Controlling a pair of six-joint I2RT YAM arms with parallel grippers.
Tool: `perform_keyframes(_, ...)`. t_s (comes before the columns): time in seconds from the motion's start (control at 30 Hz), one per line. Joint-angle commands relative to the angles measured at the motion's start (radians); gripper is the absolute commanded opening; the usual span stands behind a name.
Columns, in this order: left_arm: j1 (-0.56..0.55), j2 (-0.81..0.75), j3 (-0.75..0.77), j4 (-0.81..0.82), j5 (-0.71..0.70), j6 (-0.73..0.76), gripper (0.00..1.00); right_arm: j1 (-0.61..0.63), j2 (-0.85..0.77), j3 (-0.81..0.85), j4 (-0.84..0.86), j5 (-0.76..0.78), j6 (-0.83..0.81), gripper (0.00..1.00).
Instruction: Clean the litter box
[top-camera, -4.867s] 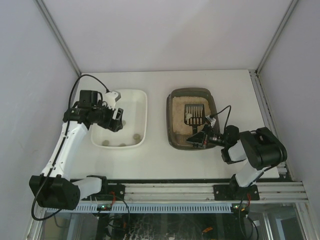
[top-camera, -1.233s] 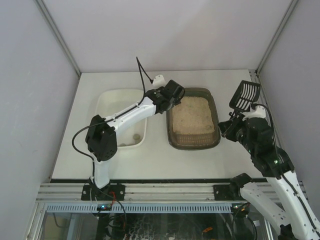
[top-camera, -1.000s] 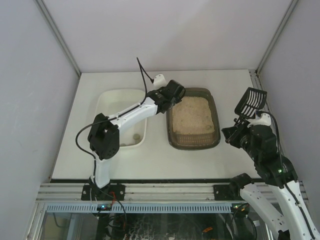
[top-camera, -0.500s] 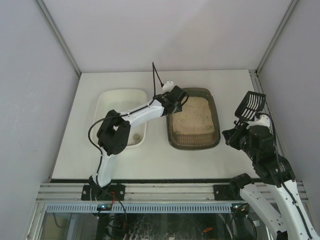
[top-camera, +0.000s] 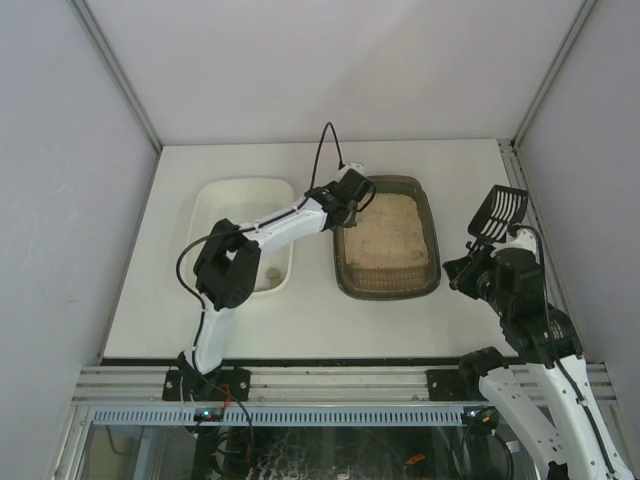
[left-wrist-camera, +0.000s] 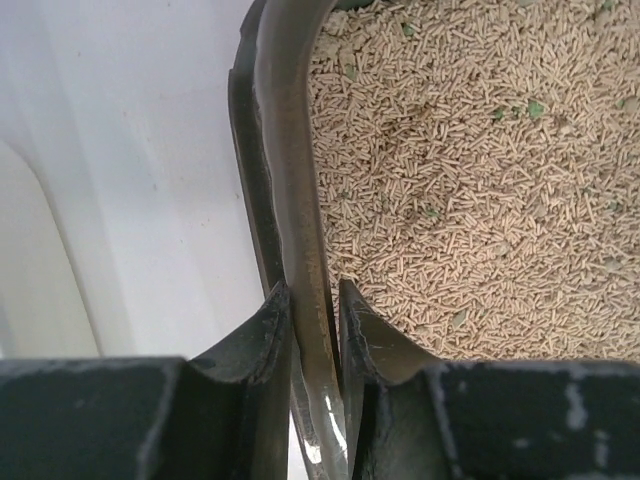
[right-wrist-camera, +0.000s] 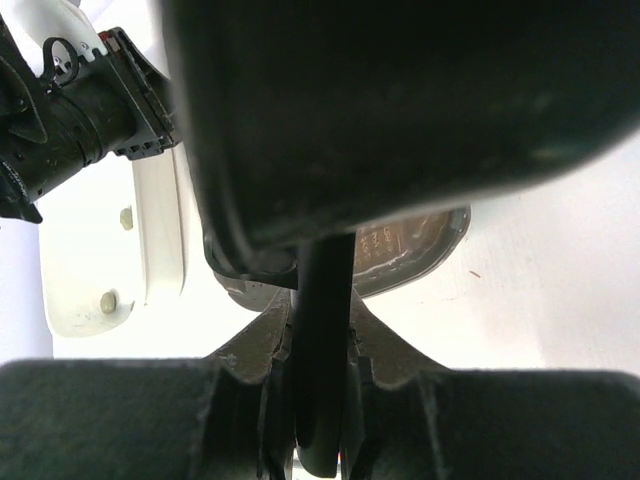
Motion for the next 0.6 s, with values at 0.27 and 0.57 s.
perform_keyframes(0.27,-0.003,0.059,0.292,-0.112,0.371,0.667,0.0,-0.039,-0.055,-0.006,0.036,0.004,-0.01,0.0)
perform_keyframes(0.57,-0.015,0.213,0.599,-0.253,0.55,1.183,0.0,-0.053,-0.117,-0.007,-0.05,0.033,0.005,0.0)
